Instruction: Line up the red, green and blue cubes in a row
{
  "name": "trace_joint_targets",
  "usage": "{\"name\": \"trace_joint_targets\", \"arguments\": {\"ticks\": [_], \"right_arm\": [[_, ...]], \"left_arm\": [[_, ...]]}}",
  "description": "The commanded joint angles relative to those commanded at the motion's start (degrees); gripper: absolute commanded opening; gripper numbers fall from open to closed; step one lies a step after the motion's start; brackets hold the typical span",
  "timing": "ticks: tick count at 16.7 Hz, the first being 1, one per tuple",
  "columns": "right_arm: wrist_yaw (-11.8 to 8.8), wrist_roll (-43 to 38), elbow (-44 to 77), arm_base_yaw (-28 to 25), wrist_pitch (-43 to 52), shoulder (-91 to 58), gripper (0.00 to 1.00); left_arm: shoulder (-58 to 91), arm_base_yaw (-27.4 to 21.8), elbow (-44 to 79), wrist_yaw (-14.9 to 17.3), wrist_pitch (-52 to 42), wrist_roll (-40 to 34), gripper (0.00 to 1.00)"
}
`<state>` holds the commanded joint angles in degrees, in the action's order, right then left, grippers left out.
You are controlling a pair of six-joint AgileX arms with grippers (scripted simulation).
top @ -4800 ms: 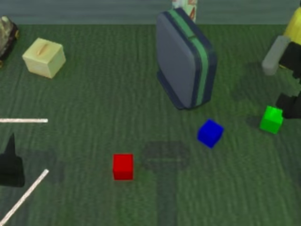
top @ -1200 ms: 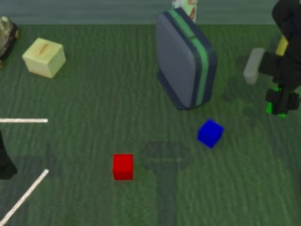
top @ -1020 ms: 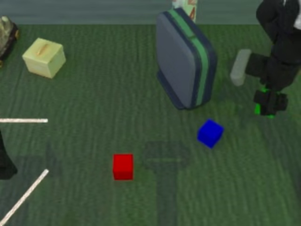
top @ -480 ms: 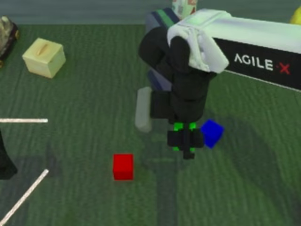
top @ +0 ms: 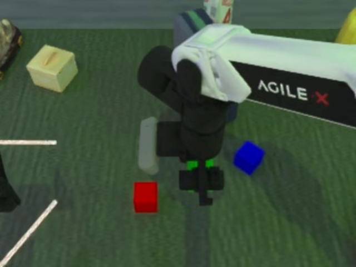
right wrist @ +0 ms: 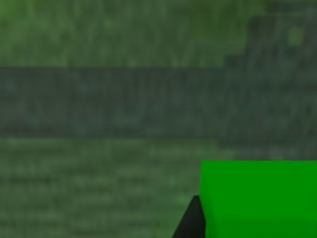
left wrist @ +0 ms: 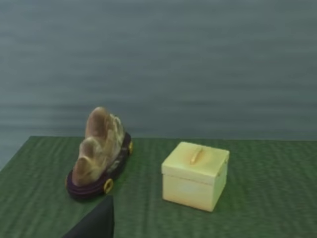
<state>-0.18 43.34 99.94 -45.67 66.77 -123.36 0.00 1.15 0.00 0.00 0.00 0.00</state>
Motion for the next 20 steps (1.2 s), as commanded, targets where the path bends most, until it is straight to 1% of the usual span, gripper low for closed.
{"name": "trace_joint_targets", "arguments": {"ticks": [3,9,13,20], "right_arm": [[0.1,0.0,-1.6,0.0,-2.3,-0.6,0.00],[0.1,0.0,-8.9,-0.2,-13.2,-3.8,0.00],[0.1,0.0,-9.5,-0.2,-13.8,-4.1,0.00],[0.1,0.0,-9.5,-0.2,-13.8,-4.1,0.53]], "left_arm": [[0.0,0.0,0.0,0.0,0.0,0.0,1.00],[0.0,0.0,0.0,0.0,0.0,0.0,1.00],[0.0,0.0,0.0,0.0,0.0,0.0,1.00],[0.0,0.0,0.0,0.0,0.0,0.0,1.00]]}}
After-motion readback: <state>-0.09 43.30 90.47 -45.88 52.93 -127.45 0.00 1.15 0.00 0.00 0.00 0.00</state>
